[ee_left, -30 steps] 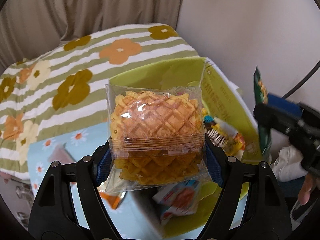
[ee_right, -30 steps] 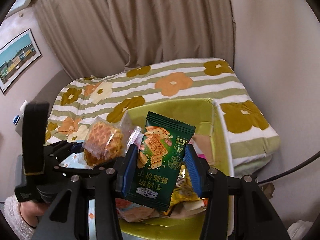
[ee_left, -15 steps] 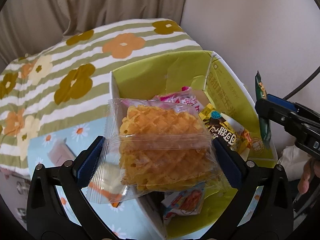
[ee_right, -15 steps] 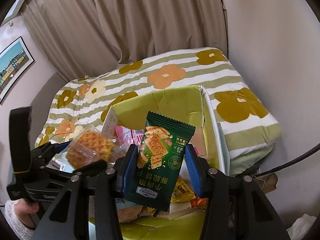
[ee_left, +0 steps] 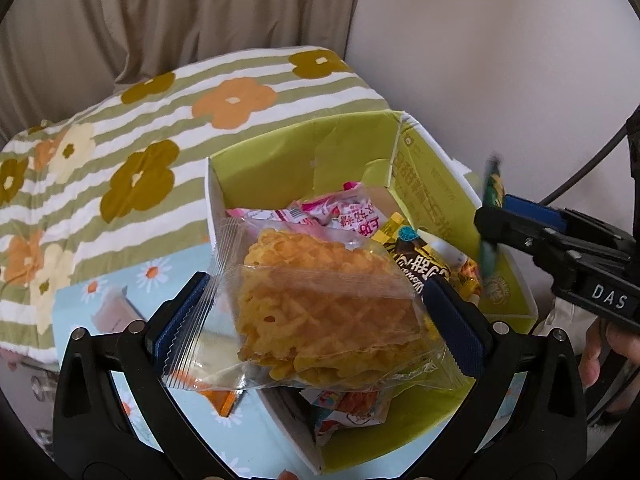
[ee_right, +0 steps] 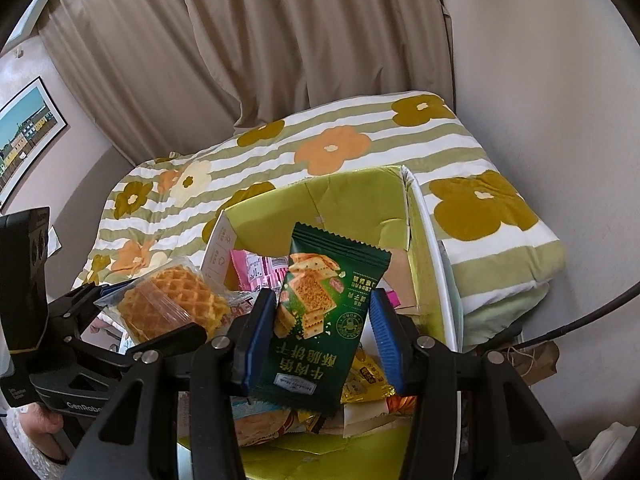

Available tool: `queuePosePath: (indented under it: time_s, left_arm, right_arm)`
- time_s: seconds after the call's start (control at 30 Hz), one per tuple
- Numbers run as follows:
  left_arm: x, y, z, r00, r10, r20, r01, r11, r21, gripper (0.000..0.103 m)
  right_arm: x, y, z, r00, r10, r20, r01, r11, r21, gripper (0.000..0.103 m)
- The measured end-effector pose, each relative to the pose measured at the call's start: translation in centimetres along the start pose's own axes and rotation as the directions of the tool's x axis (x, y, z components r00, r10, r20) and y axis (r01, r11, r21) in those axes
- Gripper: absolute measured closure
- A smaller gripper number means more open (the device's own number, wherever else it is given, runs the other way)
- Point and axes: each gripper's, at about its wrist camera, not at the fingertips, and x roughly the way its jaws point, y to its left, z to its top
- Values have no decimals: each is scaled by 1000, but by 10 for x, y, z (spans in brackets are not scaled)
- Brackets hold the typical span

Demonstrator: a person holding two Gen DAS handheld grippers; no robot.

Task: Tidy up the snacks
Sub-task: 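Carry both packs over the cardboard box and lower them toward the other snacks, then withdraw both grippers from the box and move them over the remaining packs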

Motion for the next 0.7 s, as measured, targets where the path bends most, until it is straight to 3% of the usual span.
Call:
queuePosePath:
  time_s: [0.37,0.7]
  left_arm:
    - [-4,-10,1,1000,7,4,-7,1000,27,0]
    - [-9,5,-15,1000,16,-11,-16,1000,-7,0]
  right_arm:
    - [-5,-2,-3,1000,9,10,-9,1000,5,59]
    - [-6,0,8,998,24,53,-24,1000,-2,59]
